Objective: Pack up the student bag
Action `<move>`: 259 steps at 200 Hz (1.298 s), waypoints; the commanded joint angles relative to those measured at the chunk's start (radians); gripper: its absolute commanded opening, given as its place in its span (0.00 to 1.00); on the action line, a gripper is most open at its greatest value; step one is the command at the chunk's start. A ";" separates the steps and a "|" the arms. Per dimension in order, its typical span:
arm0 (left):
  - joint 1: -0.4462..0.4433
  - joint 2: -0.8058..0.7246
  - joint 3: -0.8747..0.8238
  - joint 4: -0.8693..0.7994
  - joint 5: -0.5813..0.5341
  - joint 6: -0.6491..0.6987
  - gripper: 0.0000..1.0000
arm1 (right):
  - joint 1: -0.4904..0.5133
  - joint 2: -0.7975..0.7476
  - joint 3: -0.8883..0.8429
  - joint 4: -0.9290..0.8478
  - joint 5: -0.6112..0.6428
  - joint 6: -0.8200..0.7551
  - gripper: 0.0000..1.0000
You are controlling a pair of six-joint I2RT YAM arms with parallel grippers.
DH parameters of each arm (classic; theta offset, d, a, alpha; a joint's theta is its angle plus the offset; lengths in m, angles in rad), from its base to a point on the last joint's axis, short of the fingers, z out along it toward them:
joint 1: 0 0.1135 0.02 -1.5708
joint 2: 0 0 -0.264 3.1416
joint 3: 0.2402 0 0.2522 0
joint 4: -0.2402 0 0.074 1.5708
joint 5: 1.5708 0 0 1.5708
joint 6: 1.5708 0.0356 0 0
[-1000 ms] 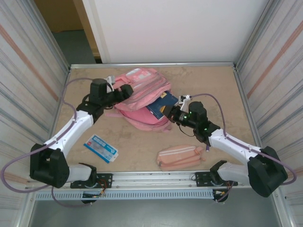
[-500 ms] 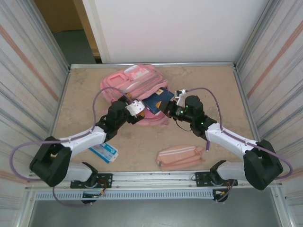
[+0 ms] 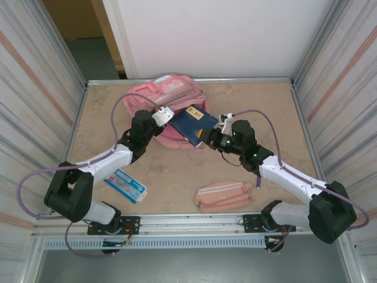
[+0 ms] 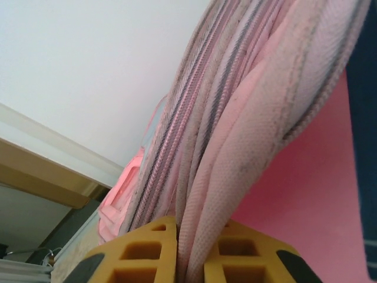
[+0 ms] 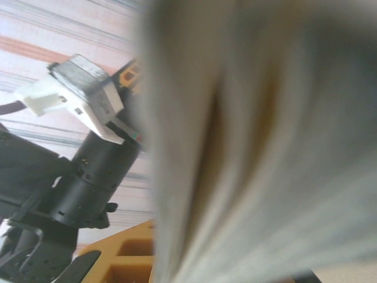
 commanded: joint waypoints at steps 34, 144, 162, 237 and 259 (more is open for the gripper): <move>-0.111 -0.015 0.155 0.048 -0.093 0.038 0.00 | 0.033 0.045 0.013 -0.092 0.011 -0.041 0.00; -0.131 -0.177 0.175 -0.046 0.017 -0.217 0.00 | 0.054 0.474 0.190 0.423 0.058 0.158 0.00; -0.132 -0.183 0.176 -0.058 0.009 -0.214 0.00 | 0.071 0.500 0.208 0.420 0.065 0.198 0.00; -0.130 -0.235 0.125 -0.056 0.095 -0.299 0.00 | 0.041 0.726 0.359 0.346 0.170 0.210 0.00; -0.131 -0.247 0.125 -0.051 0.173 -0.307 0.00 | 0.043 0.819 0.421 0.389 0.179 0.232 0.00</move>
